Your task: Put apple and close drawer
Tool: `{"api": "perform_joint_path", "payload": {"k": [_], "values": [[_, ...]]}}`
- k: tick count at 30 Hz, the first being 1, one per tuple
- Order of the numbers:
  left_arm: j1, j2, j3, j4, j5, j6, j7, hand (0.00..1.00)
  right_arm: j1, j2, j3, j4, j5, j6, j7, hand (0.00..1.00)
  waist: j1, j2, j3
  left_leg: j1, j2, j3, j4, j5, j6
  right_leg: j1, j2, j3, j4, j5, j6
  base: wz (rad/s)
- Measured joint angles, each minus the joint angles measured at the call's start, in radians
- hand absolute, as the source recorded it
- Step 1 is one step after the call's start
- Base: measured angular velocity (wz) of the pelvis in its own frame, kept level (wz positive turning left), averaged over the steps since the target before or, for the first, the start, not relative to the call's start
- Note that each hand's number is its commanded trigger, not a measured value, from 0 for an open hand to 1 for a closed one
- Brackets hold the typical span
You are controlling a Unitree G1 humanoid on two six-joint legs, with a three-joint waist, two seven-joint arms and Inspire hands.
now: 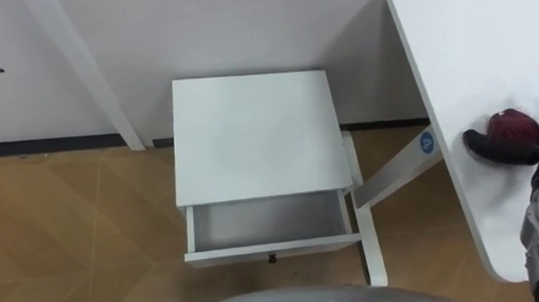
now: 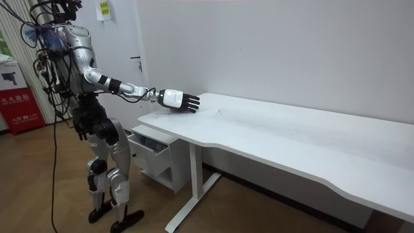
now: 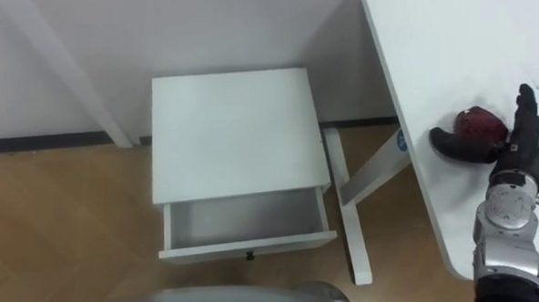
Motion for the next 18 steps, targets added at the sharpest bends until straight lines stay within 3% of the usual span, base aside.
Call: {"api": "perform_joint_path", "payload": {"k": [3, 4, 5, 6, 18], "values": [[0.000, 0.003, 0.000, 0.000, 0.000, -0.002, 0.000, 0.00, 0.006, 0.000, 0.004, 0.042, 0.000, -0.036, 0.000, 0.00, 0.001, 0.001, -0.0014, 0.004, 0.000, -0.007, 0.001, 0.000, 0.000, 0.007, 0.000, -0.007, -0.001, 0.000, 0.000, 0.06], [0.000, 0.003, 0.000, 0.000, 0.000, -0.003, 0.001, 0.00, 0.006, 0.000, 0.007, 0.047, 0.000, -0.039, 0.000, 0.16, 0.001, 0.000, -0.0016, 0.005, 0.000, -0.007, 0.001, 0.000, 0.000, 0.008, 0.000, -0.007, -0.001, 0.000, 0.000, 0.00], [0.000, 0.003, 0.000, 0.000, 0.000, -0.004, 0.001, 0.00, 0.004, 0.000, 0.009, 0.062, 0.000, -0.049, 0.000, 0.52, 0.002, -0.001, -0.0021, 0.007, 0.000, -0.007, 0.001, 0.000, 0.000, 0.010, -0.001, -0.007, 0.000, 0.000, 0.000, 0.00], [0.000, 0.003, 0.000, 0.000, 0.000, -0.005, 0.002, 0.00, 0.004, 0.000, 0.010, 0.075, -0.001, -0.058, 0.000, 1.00, 0.002, -0.001, -0.0020, 0.011, 0.000, -0.008, 0.000, 0.000, 0.000, 0.014, -0.001, -0.008, 0.000, 0.000, 0.000, 0.00], [-0.005, 0.016, 0.000, -0.001, -0.001, -0.029, 0.033, 0.00, 0.000, -0.004, 0.005, 0.139, -0.145, -0.098, -0.084, 1.00, -0.002, -0.012, -0.0087, 0.021, 0.001, -0.008, -0.011, 0.000, 0.000, 0.019, 0.002, -0.008, -0.001, 0.000, 0.000, 0.00]]}}
